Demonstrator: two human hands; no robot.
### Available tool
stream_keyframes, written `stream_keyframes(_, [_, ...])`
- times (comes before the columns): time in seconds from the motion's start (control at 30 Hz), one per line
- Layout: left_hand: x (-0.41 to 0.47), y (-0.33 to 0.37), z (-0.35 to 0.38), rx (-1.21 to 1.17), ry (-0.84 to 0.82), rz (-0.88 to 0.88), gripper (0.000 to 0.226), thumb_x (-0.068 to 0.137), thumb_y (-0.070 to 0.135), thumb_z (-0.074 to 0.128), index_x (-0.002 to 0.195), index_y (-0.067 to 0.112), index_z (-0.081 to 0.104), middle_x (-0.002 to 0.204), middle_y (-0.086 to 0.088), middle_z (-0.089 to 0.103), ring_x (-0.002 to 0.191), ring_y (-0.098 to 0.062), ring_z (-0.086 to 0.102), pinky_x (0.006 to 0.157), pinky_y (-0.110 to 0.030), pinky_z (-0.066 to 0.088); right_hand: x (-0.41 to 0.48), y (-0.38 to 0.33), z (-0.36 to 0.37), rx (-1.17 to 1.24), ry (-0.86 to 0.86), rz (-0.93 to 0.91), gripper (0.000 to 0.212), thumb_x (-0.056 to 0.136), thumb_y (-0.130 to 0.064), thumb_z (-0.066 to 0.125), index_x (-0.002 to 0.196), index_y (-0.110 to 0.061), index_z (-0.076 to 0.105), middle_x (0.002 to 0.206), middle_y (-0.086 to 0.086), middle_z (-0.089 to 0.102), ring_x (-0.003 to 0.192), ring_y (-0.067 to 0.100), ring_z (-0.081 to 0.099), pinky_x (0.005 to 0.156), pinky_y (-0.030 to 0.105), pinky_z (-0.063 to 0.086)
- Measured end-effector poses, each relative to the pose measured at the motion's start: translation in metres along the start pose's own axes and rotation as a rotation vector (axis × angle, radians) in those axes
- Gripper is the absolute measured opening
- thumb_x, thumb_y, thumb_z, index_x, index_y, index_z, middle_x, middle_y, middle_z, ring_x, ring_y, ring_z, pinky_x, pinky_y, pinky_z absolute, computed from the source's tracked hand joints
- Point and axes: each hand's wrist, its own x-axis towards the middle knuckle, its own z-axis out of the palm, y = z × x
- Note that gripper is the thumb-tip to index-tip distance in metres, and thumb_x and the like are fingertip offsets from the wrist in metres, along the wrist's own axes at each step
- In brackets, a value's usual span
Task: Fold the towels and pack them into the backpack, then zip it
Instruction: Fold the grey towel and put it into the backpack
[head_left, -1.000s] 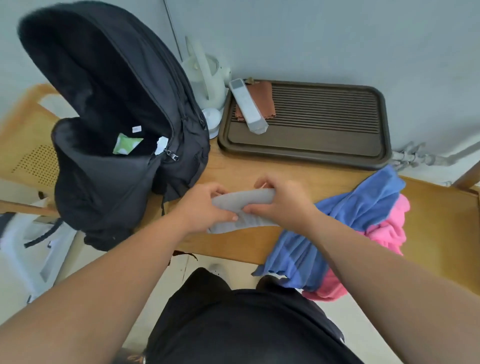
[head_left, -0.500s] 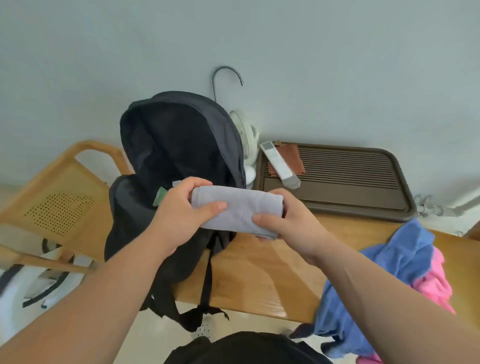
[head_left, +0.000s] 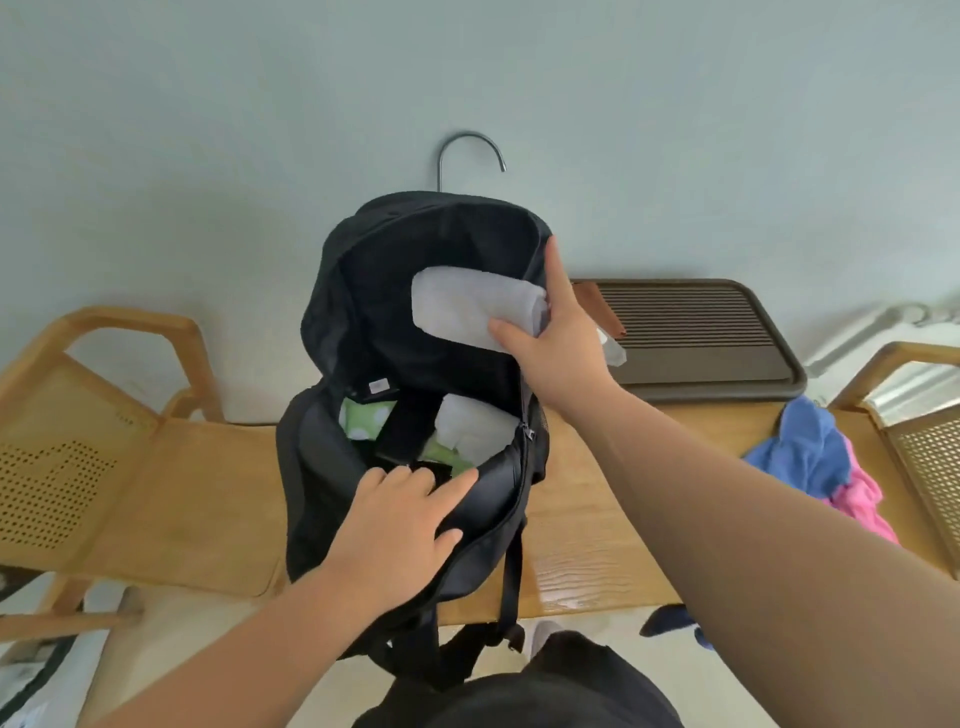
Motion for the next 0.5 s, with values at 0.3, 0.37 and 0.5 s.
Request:
stream_keyframes(0.3, [-0.015,0.013,-0.016,-0.178,-0.227,0.046,0.077,0.099,0.054,0.039,0.159,0.024,0.001,0.118,0.004,0.050,0.109,-0.020,0.046,0.103,-0.039,0.037,0.038,0.000,0.022,-0.139,-0.010,0.021,0.097,0.093,-0.030,0.065,0.156,-0.047,-0.007,0.116,-0.001,0.062,0.092,0.011,0.063,0.070,0.019,0.047])
stream_keyframes(0.37, [-0.015,0.005,-0.016,-0.257,-0.174,0.048,0.069,0.099,0.051,0.041,0.157,0.021,0.019,0.123,0.005,0.053,0.113,-0.019,0.049,0.103,-0.037,0.041,0.035,-0.003,0.023,-0.175,-0.018,0.036,0.095,0.091,-0.031,0.067,0.157,-0.043,0.000,0.125,0.002,0.059,0.104,0.020,0.060,0.083,0.029,0.048])
stream_keyframes(0.5, [-0.016,-0.034,-0.014,-0.212,0.050,-0.010,0.048,0.087,0.064,0.048,0.103,0.023,0.067,0.093,0.009,0.063,0.100,-0.017,0.059,0.098,-0.042,0.046,-0.009,-0.018,0.039,-0.485,0.085,-0.129,0.055,0.085,-0.032,0.071,0.129,-0.019,0.041,0.102,0.006,0.061,0.093,0.027,0.059,0.077,0.039,0.049])
